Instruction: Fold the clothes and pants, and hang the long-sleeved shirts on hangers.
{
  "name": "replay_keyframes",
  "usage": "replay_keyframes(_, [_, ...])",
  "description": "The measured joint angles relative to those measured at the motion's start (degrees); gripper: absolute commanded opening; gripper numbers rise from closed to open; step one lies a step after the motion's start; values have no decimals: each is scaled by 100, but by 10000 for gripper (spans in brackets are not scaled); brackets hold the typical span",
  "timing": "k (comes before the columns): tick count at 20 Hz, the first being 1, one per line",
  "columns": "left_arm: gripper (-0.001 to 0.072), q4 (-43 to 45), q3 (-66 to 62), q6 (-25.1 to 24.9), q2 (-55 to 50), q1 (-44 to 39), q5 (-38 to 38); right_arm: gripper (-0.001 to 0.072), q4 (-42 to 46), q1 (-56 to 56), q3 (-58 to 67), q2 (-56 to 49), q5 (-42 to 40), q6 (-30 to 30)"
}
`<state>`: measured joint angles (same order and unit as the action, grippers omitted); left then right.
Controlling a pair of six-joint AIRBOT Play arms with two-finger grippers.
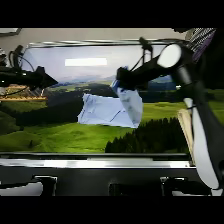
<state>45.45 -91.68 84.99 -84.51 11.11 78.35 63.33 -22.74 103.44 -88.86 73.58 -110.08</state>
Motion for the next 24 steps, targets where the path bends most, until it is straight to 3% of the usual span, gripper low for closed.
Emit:
replay_keyframes(7, [21, 57, 0, 7, 131, 566, 236, 36, -188, -638, -2, -1108, -1220, -304])
replay_keyframes(19, [22, 68, 0, 7, 138, 634, 269, 45, -684, -1040, -2, -1875, -2286, -396])
replay_keyframes(20, [21, 68, 0, 7, 138, 634, 269, 119, -691, -1080, -2, -1941, -2361, -396])
replay_keyframes(21, [22, 68, 0, 7, 138, 634, 269, 238, -706, -1113, -2, -2002, -2430, -398])
replay_keyframes(23, [21, 68, 0, 7, 138, 634, 269, 308, -730, -1178, -2, -2092, -2588, -396])
replay_keyframes(24, [22, 68, 0, 7, 138, 634, 269, 407, -752, -1202, -2, -2111, -2660, -396])
